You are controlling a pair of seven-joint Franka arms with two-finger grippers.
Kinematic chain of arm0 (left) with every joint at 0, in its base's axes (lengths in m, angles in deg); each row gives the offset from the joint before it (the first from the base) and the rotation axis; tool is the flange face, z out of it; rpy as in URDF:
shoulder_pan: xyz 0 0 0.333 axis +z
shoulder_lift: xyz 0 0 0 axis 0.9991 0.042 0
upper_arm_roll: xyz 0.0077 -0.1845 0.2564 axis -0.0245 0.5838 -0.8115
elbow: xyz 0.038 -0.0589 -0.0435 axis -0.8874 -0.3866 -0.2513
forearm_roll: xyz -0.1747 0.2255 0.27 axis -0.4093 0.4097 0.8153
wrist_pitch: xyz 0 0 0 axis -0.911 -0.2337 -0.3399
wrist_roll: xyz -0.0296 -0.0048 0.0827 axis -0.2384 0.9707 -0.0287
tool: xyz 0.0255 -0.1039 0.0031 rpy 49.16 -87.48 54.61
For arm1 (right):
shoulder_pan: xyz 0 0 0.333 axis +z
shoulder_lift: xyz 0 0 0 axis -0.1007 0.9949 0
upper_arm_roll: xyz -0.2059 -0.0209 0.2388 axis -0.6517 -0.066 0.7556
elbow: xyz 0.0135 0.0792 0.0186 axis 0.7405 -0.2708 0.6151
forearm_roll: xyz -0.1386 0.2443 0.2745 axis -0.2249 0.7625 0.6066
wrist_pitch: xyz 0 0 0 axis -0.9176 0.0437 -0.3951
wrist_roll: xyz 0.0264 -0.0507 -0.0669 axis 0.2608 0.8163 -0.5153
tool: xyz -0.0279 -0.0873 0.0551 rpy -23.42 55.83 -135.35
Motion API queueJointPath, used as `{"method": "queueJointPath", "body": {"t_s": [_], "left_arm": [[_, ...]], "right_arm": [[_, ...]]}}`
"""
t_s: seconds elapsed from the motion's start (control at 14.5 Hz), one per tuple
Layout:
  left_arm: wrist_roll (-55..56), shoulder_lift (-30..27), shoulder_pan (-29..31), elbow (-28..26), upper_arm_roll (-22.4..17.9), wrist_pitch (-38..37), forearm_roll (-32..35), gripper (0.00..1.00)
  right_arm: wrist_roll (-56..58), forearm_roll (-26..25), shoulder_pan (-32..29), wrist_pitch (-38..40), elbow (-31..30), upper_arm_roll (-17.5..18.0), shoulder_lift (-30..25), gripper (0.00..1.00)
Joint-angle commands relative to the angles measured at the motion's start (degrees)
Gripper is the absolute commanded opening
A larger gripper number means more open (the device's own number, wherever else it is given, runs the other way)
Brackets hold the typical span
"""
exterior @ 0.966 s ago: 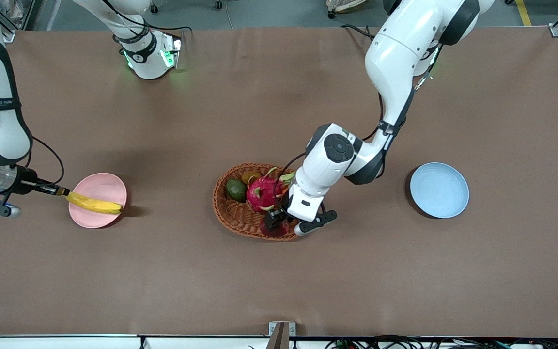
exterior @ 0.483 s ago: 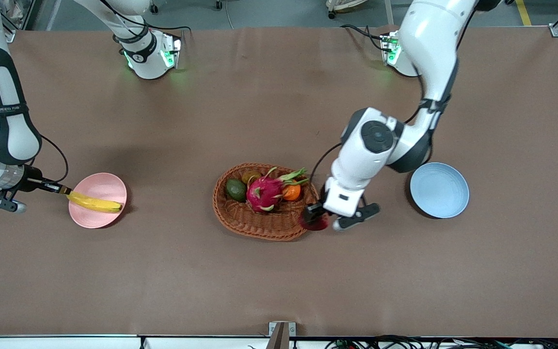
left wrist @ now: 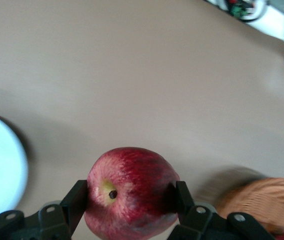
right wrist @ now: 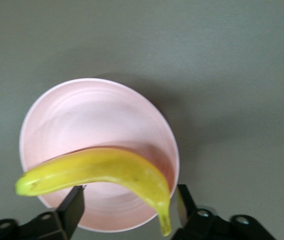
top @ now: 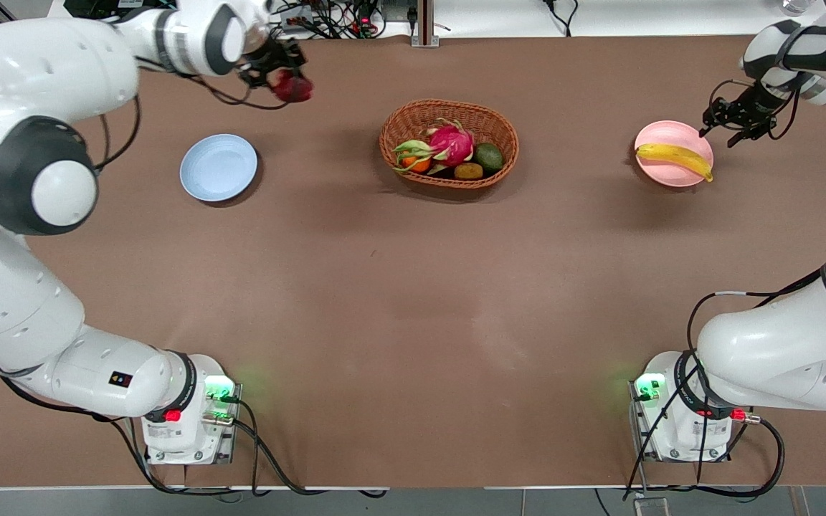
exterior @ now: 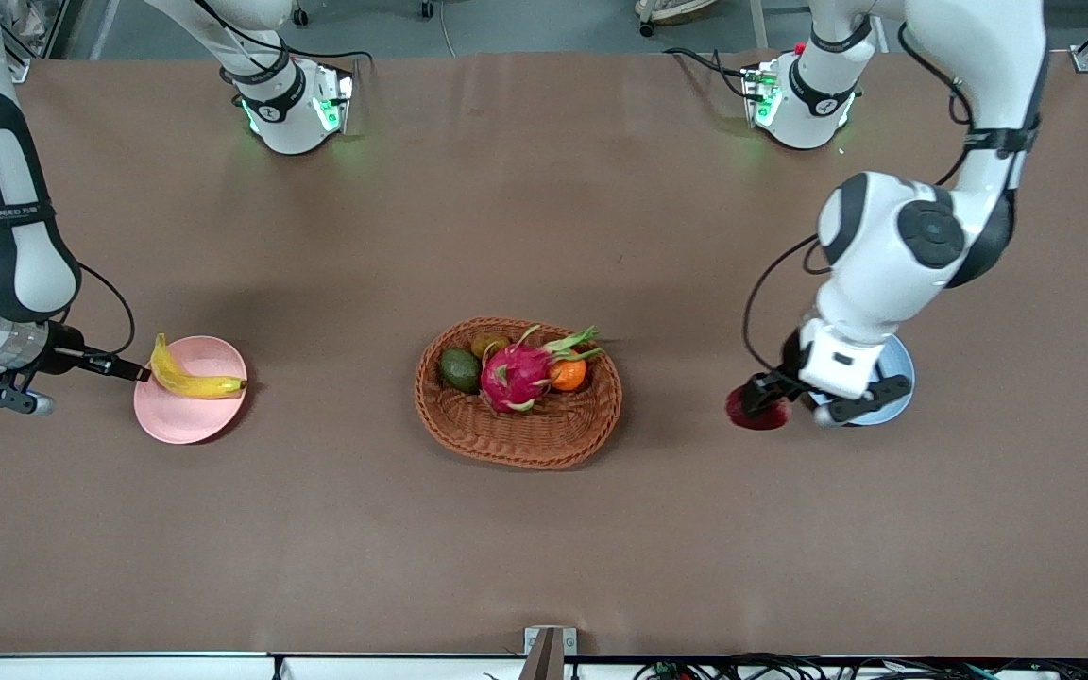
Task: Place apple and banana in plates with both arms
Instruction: 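Lower the banana onto the pink plate while the left gripper lifts the apple, then open the right gripper while the left gripper lowers the apple onto the blue plate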
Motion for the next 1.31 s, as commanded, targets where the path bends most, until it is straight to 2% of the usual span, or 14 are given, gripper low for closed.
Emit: {"method": "queueJointPath", "body": {"t_s": [0.0, 0.07, 0.28, 0.55, 0.69, 0.97, 1.24], "left_arm": [[-5.74, -2.61, 4.23, -5.47, 0.46, 0.08, 0.87, 0.40], [-8.29, -2.61, 5.99, -6.70, 0.46, 0.08, 0.87, 0.40], [-14.62, -1.92, 10.47, -9.08, 0.38, 0.17, 0.87, 0.40], [-20.87, 1.33, 15.40, -9.44, 0.38, 0.34, 0.87, 0.40], [-21.06, 3.18, 16.63, -9.44, 0.46, 0.69, 0.87, 0.40], [-21.06, 4.77, 17.25, -9.96, 0.46, 0.87, 0.95, 0.40], [-21.06, 5.47, 17.25, -10.66, 0.46, 0.87, 0.87, 0.41]], "right_arm": [[-0.31, -0.99, 1.50, 9.09, 6.34, 0.41, -1.68, 1.00], [-1.01, -1.17, 2.20, 12.17, 8.63, 0.23, -2.21, 1.00], [-6.26, -6.43, 5.63, 21.83, 16.54, 0.49, -3.26, 1.00], [-7.87, -8.29, 10.11, 33.36, 26.74, 0.32, -3.27, 1.00], [-7.87, -11.27, 12.13, 37.50, 32.18, 0.49, -3.18, 1.00], [-7.70, -12.16, 13.02, 39.63, 36.69, 0.32, -3.18, 1.00], [-7.78, -10.58, 13.37, 40.59, 36.87, 0.67, -3.35, 1.00]]}}
